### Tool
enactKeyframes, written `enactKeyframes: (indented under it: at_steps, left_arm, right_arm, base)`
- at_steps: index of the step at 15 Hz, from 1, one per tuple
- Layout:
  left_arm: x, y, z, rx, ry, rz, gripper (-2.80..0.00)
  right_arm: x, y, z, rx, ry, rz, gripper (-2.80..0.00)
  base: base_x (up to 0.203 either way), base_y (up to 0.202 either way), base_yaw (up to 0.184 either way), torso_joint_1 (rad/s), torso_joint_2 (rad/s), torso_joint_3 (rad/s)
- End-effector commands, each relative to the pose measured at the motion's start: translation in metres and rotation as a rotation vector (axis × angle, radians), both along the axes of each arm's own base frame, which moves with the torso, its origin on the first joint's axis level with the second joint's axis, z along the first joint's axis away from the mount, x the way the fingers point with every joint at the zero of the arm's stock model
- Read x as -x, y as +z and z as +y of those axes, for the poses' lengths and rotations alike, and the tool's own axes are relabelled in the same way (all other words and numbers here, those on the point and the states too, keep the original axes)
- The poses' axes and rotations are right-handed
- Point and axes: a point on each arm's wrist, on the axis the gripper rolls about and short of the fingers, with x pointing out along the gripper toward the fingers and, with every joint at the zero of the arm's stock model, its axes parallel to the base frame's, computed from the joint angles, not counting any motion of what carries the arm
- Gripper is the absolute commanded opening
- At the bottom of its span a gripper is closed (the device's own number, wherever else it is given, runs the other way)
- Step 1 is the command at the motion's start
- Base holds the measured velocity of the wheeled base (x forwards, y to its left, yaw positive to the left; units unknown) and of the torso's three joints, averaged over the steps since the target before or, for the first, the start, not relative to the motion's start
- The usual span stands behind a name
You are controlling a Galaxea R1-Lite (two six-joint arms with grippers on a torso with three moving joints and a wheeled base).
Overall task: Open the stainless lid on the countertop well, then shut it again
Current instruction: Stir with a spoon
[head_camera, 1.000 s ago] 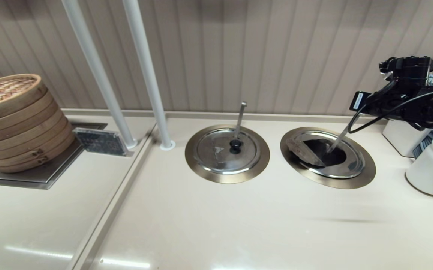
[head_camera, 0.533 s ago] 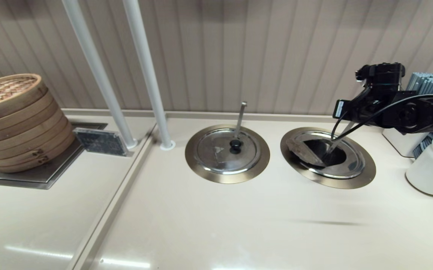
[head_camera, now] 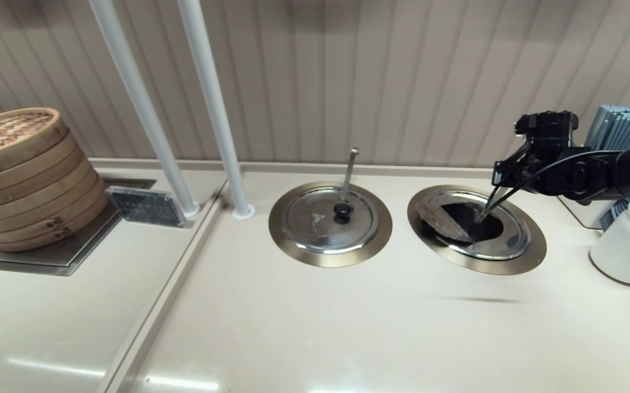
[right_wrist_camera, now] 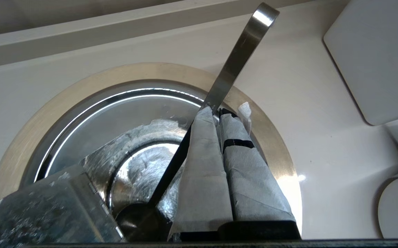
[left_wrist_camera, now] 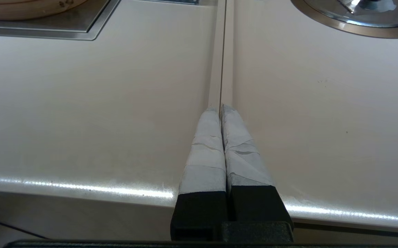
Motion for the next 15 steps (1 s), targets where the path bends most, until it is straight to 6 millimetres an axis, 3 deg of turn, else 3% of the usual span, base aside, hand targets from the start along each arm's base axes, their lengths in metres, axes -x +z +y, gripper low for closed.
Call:
enactKeyframes:
  at_steps: [1, 2, 3, 6, 10, 15]
  left_arm:
    - [0.000, 0.000, 0.000, 0.000, 0.000, 0.001, -2.80]
    - [0.000, 0.000, 0.000, 0.000, 0.000, 0.000, -2.80]
    - [0.000, 0.000, 0.000, 0.000, 0.000, 0.000, -2.80]
    - [0.000, 0.000, 0.000, 0.000, 0.000, 0.000, -2.80]
    - [0.000, 0.000, 0.000, 0.000, 0.000, 0.000, -2.80]
    - [0.000, 0.000, 0.000, 0.000, 0.000, 0.001, -2.80]
  right_arm:
    - [-0.017, -0.018, -0.018, -0.001, -0.038, 0.015, -2.80]
    - [-0.019, -0.020, -0.031, -0.002, -0.062, 0.014, -2.80]
    - [-0.024, -0.021, -0.038, -0.004, -0.074, 0.003, 0.00]
    - [-0.035, -0.029, -0.051, -0.011, -0.080, -0.004, 0.00]
    - [-0.043, -0.049, -0.022, -0.035, -0.034, 0.034, 0.00]
    - [-0.054, -0.051, -0.018, -0.065, -0.037, -0.010, 0.00]
  base:
    - [0.000, 0.000, 0.000, 0.000, 0.00, 0.000]
    - [0.000, 0.000, 0.000, 0.000, 0.00, 0.000]
    - [0.000, 0.000, 0.000, 0.000, 0.00, 0.000]
    - [0.000, 0.000, 0.000, 0.000, 0.00, 0.000]
    - [0.000, 0.000, 0.000, 0.000, 0.00, 0.000]
    - [0.000, 0.000, 0.000, 0.000, 0.00, 0.000]
